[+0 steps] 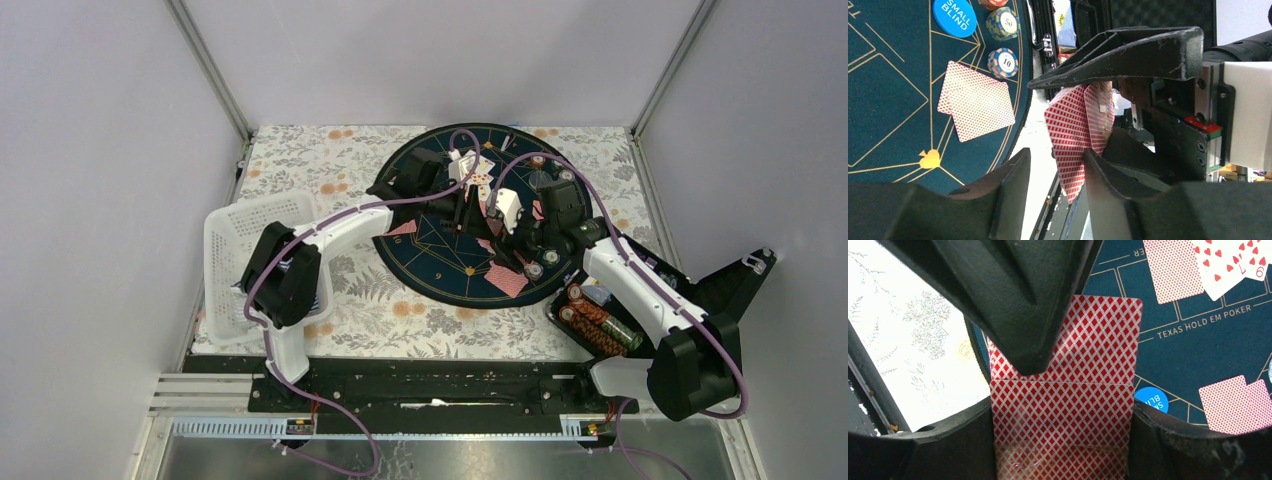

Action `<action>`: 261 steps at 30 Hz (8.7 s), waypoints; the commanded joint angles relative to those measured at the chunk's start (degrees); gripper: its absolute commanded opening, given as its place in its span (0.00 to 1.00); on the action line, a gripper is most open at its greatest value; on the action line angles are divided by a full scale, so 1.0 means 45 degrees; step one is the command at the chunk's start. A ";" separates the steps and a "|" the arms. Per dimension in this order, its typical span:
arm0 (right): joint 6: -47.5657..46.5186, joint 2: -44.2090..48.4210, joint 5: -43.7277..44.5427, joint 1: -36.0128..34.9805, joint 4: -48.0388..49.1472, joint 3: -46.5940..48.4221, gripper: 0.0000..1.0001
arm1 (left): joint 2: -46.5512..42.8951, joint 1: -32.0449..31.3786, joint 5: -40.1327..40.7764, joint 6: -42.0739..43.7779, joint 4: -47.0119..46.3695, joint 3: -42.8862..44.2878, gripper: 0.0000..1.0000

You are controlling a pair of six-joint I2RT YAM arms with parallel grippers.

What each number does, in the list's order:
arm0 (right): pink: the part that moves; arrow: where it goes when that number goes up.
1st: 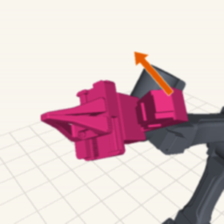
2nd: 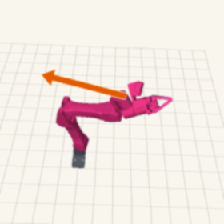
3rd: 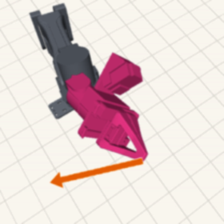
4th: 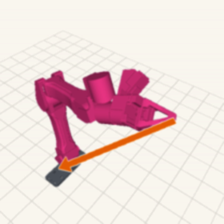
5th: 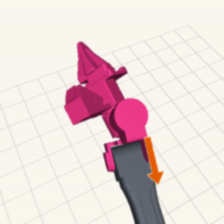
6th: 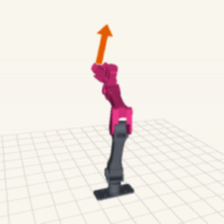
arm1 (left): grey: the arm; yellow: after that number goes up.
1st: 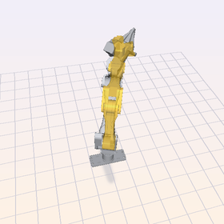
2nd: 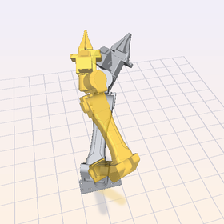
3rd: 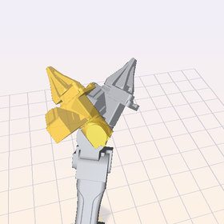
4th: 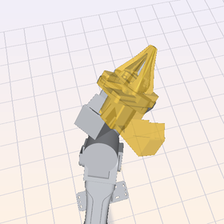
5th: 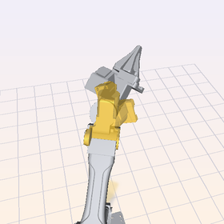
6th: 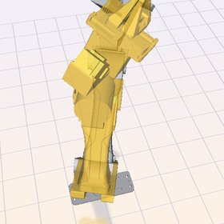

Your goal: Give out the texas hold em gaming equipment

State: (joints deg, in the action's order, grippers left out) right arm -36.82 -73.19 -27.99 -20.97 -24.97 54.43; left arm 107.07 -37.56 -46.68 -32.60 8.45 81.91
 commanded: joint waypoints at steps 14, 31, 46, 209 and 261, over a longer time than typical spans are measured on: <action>-0.0002 0.0804 -0.0147 -0.0142 0.0652 -0.0007 0.00 | -0.0545 0.0593 0.0979 0.0304 0.0003 -0.0240 0.26; 0.0047 0.0757 0.0245 -0.0143 0.0752 -0.0026 0.00 | -0.1631 0.1575 0.1048 -0.0329 -0.1261 -0.1429 0.00; 0.0191 0.0637 0.0549 -0.0117 0.0839 0.0013 0.00 | 0.0053 0.2709 0.1295 -0.3265 -0.5442 -0.2557 0.00; 0.2498 0.0417 -0.4183 -0.0543 0.0025 0.1029 0.00 | -0.7453 0.0696 0.4838 0.5153 0.1535 -0.2886 0.99; 0.1899 0.0398 -0.0840 -0.2001 0.0086 0.1497 0.69 | -0.3206 0.1421 -0.1347 -0.2099 -0.1431 -0.3348 0.00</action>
State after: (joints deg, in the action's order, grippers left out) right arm -30.13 -73.30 -33.63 -30.37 -25.76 59.99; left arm 92.99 -35.62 -53.04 -45.82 0.43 66.89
